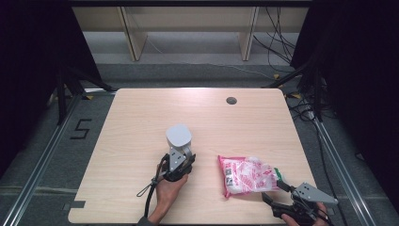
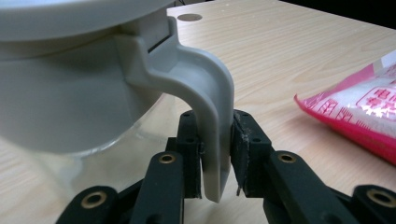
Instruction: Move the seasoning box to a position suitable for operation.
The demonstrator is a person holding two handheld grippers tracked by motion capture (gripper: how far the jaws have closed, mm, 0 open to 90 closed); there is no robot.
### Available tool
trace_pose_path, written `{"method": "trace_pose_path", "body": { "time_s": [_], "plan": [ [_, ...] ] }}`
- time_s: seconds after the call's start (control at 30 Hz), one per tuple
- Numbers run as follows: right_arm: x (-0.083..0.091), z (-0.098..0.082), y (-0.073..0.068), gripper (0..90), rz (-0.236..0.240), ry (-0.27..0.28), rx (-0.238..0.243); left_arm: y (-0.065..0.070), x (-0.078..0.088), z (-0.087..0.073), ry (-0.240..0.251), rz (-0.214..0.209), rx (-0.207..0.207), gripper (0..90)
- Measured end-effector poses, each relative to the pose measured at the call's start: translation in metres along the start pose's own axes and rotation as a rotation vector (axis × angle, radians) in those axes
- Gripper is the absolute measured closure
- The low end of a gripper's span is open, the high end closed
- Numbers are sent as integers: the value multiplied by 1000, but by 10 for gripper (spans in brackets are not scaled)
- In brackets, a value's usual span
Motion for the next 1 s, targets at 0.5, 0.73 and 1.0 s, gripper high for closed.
{"method": "trace_pose_path", "body": {
  "time_s": [0.5, 0.73, 1.0],
  "plan": [
    [-2, 0, -1, 272, -4, -3, -3, -62, 47, -22, 7, 73, 74, 682],
    [-2, 0, -1, 272, -4, -2, -1, -83, 51, -25, 16, 136, 125, 676],
    [-1, 0, -1, 271, -2, -4, -10, -94, 46, -23, -4, 176, 189, 664]
  ]
}}
Point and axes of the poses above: each handheld gripper's, and its own axes: x roughly backward along the jaws, z roughly out of its top, y roughly to its right, the point moved 3 cm from there along -x, roughly forward along the jaws, and after that the axes turned 1 degree about z, right-handed, at the moved point
